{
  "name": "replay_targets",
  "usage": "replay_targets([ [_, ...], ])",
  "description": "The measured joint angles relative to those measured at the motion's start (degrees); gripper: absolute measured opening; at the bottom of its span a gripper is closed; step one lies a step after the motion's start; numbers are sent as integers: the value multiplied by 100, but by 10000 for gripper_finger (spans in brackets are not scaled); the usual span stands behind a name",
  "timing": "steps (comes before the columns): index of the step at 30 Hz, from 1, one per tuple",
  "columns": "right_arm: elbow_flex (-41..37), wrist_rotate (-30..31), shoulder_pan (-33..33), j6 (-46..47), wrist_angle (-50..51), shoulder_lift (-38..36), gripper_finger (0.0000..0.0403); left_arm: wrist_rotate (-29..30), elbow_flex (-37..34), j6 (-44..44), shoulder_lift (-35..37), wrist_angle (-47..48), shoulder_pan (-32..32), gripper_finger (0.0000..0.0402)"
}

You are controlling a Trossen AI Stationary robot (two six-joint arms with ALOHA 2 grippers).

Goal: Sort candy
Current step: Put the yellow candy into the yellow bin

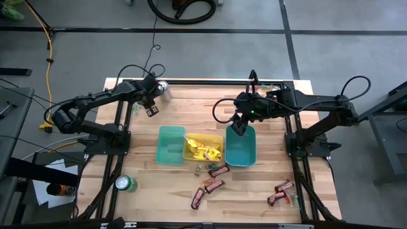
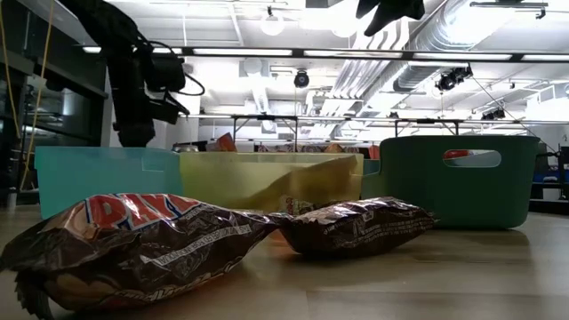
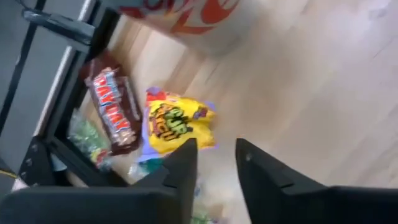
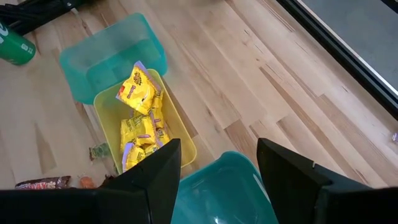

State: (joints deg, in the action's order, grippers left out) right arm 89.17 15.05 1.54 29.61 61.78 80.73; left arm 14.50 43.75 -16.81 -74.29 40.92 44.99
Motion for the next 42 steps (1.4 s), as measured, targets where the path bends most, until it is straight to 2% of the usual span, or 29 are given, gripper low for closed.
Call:
replay_targets([
  [8, 0, 0, 0, 164, 1, 0, 206, 108, 2, -336, -515, -39, 10, 203],
  [14, 0, 0, 0, 334, 0, 0, 206, 132, -18, -343, -673, -242, 216, 234],
  [18, 0, 0, 0, 364, 0, 0, 206, 159, -347, -462, -626, -524, 391, 234],
  [22, 0, 73, 0, 513, -4, 1, 206, 127, -549, -640, -553, -1040, 215, 231],
  [27, 0, 146, -4, 585, -33, 2, 206, 363, -714, -695, -554, -1509, 149, 230],
  [34, 0, 144, -4, 694, -33, 2, 206, 618, -837, -842, -566, -1694, 59, 230],
  [36, 0, 144, -4, 767, -34, 2, 206, 852, -835, -841, -628, -1752, 50, 227],
  [39, 0, 144, -4, 767, -35, 2, 206, 1126, -835, -902, -738, -1775, 26, 206],
  [42, 0, 142, -4, 767, -35, 2, 206, 1299, -835, -943, -826, -1824, -13, 158],
])
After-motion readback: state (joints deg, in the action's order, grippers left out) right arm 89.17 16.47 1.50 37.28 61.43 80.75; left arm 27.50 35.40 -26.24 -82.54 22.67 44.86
